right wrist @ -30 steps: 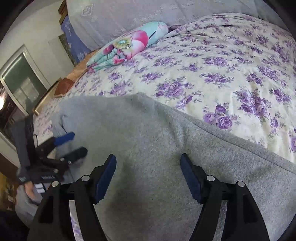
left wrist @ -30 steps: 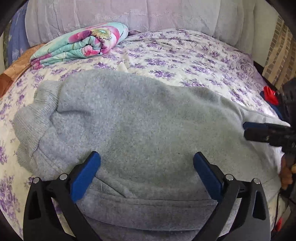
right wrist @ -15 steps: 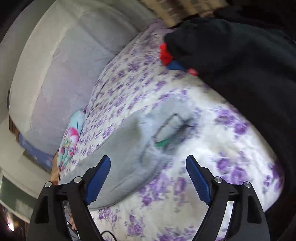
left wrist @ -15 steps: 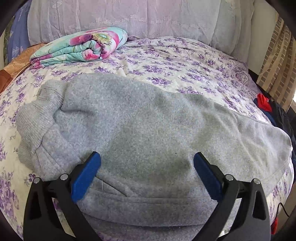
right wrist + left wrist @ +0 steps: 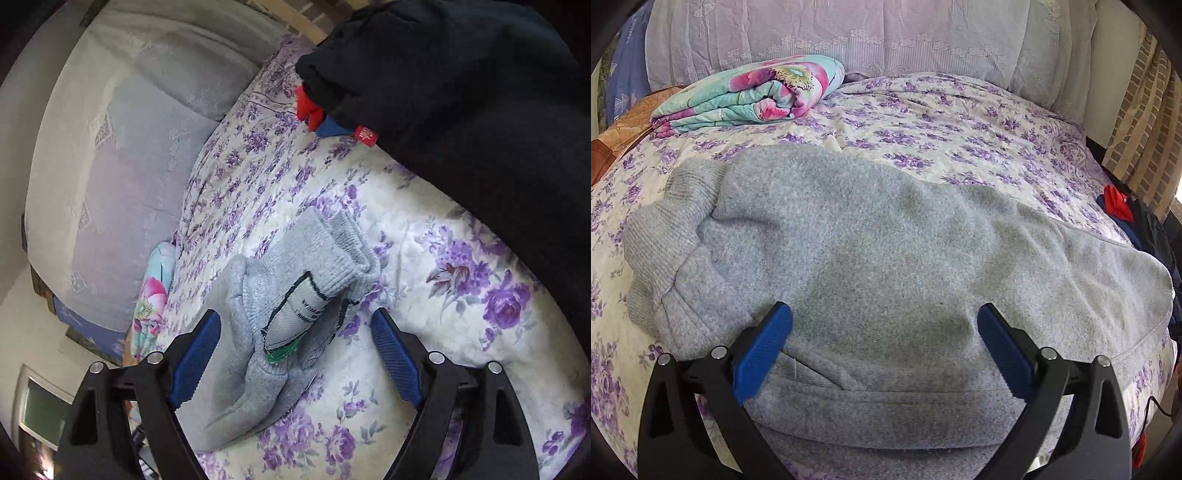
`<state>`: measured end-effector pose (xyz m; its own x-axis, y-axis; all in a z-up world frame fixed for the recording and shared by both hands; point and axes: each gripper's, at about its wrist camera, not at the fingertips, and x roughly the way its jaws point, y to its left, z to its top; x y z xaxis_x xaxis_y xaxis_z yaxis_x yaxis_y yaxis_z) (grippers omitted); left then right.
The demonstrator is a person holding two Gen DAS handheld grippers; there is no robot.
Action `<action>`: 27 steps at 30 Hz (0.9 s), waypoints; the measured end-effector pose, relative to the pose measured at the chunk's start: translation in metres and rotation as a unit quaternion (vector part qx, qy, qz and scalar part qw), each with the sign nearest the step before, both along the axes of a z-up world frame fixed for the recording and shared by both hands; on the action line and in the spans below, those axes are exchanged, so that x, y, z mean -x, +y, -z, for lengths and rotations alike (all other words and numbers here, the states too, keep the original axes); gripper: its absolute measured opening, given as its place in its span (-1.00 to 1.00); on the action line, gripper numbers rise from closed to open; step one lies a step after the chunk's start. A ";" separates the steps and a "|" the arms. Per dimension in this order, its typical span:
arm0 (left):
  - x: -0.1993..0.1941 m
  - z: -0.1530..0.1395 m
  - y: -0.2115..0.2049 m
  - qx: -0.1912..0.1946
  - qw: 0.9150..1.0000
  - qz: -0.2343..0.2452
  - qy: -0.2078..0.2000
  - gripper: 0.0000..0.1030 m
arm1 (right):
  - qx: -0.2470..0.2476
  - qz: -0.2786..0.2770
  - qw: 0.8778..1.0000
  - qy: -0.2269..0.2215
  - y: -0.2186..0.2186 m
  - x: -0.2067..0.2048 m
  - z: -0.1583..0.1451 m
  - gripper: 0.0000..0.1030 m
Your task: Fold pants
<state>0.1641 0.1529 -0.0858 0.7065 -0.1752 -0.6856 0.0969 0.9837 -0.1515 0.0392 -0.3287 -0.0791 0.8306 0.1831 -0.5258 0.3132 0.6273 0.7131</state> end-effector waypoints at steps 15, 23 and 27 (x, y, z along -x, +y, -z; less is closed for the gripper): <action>0.016 -0.016 0.030 0.104 0.994 0.013 -0.022 0.91 | 0.130 -0.007 0.989 -0.064 0.045 -0.005 -0.059 -0.37; 0.062 -0.031 0.104 0.180 0.977 -0.086 -0.070 0.91 | 0.429 -0.130 0.890 -0.088 0.210 -0.067 -0.127 -0.37; 0.063 -0.005 0.133 0.169 0.975 -0.144 -0.030 0.91 | 0.537 -0.241 0.804 -0.079 0.316 -0.091 -0.097 -0.37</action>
